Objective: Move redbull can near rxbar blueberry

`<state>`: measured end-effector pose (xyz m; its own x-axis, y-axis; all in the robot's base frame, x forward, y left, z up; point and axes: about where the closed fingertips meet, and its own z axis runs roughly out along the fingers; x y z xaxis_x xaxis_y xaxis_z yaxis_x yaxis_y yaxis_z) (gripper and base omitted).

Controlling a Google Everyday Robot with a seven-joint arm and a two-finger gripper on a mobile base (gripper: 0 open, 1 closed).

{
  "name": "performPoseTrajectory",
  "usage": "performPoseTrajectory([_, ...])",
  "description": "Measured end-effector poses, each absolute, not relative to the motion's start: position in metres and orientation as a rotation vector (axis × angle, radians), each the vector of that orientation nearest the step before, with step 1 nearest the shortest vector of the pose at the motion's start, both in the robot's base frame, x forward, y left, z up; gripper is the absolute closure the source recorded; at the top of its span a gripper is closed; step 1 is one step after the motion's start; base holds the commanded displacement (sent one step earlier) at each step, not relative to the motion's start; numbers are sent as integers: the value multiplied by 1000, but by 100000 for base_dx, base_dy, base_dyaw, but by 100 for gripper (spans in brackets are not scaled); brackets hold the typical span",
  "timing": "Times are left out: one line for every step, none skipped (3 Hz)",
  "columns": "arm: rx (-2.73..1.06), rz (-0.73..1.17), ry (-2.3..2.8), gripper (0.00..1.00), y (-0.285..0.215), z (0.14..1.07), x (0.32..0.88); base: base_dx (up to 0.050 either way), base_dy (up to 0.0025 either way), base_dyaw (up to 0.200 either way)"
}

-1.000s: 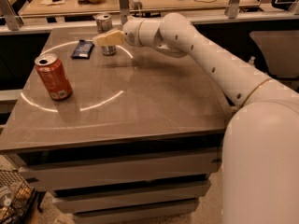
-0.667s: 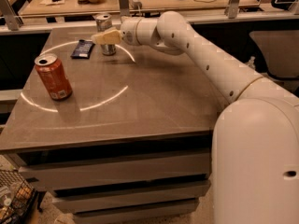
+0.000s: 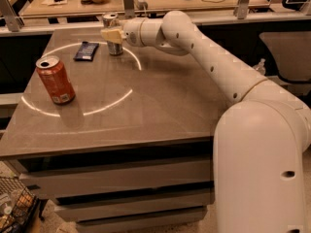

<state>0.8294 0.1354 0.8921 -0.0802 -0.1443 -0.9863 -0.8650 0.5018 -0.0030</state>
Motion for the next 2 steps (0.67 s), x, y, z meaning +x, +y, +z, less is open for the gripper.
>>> performPoseTrajectory([-917,782,1518,81,138,896,826,0,0,0])
performPoseTrajectory([-972,837,1450,100,157,906,820,0,0,0])
